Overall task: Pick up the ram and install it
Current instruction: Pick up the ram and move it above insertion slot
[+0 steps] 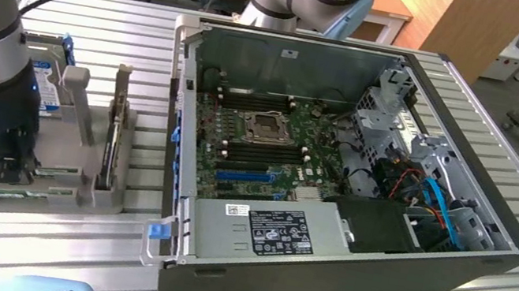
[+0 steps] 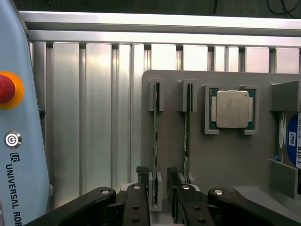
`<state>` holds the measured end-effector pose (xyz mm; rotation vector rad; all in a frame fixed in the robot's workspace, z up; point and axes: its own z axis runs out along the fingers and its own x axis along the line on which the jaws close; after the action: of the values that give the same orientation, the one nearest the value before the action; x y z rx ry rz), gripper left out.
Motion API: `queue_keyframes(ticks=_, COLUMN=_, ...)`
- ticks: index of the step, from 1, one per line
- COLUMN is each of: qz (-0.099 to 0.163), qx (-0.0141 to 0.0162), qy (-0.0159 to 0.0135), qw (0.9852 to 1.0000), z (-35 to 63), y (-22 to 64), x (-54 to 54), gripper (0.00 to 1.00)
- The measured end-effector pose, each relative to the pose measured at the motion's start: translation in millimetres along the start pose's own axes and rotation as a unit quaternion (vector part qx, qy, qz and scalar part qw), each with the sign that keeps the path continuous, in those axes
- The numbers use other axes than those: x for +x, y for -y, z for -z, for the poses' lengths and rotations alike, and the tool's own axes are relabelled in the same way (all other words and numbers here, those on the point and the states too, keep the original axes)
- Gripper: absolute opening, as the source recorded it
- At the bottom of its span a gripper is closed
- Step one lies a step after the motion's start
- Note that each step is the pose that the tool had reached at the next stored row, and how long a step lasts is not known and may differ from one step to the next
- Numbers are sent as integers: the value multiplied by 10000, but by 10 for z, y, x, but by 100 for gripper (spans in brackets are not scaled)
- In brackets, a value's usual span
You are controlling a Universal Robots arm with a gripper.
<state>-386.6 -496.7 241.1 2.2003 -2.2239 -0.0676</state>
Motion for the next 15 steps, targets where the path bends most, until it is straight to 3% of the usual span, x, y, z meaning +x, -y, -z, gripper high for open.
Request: queue_keyframes(ticks=15, qz=0, qx=0, qy=0, qw=10000, z=-232, y=9, x=40, gripper=30)
